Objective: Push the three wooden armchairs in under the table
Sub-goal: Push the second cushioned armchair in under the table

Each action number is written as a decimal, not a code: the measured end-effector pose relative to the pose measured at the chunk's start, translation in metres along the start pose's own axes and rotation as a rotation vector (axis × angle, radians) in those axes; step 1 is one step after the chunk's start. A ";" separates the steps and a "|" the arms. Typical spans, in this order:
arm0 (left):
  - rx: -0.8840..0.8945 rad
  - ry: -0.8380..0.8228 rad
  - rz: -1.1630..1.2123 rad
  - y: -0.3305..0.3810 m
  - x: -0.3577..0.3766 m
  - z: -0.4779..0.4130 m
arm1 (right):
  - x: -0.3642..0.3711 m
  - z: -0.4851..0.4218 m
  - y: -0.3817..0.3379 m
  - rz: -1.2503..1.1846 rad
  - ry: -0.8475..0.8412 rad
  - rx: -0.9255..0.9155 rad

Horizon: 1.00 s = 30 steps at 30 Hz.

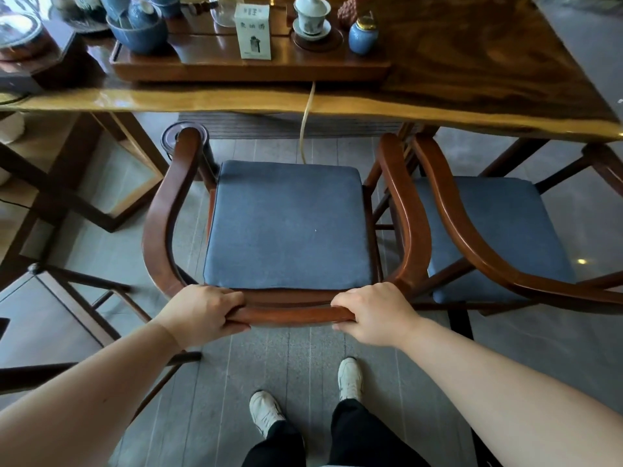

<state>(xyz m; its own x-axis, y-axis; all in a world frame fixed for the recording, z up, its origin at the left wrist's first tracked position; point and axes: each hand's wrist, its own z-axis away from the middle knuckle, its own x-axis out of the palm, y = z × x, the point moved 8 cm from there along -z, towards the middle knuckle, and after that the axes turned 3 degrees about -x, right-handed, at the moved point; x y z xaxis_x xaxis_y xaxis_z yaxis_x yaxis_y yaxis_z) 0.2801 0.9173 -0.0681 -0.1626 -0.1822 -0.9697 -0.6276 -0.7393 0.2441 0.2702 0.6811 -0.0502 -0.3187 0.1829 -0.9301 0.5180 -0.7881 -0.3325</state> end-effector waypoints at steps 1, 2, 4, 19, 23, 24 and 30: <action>-0.009 0.005 0.013 0.002 0.000 -0.002 | -0.002 0.000 0.003 0.000 -0.008 -0.003; -0.015 0.014 0.022 0.004 0.000 -0.005 | -0.004 0.001 0.007 -0.001 -0.019 0.002; -0.011 0.038 0.021 0.008 -0.002 -0.013 | -0.008 0.000 0.017 -0.007 -0.039 0.034; 0.071 0.004 -0.019 0.023 -0.003 -0.027 | -0.004 0.015 0.028 -0.048 -0.054 0.128; 0.031 -0.074 -0.053 0.023 0.003 -0.029 | -0.002 0.021 0.027 -0.055 -0.069 0.162; 0.009 -0.095 -0.051 0.024 0.004 -0.029 | -0.003 0.021 0.028 -0.056 -0.086 0.162; -0.195 -0.157 -0.045 0.028 -0.002 -0.026 | -0.003 0.019 0.025 -0.020 -0.246 0.124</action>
<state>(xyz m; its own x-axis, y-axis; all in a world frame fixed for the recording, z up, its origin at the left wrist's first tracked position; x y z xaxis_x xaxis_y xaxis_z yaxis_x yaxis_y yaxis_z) 0.2828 0.8800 -0.0592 -0.2635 -0.0552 -0.9631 -0.4803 -0.8583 0.1806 0.2691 0.6498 -0.0525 -0.5189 0.0632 -0.8525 0.4135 -0.8542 -0.3151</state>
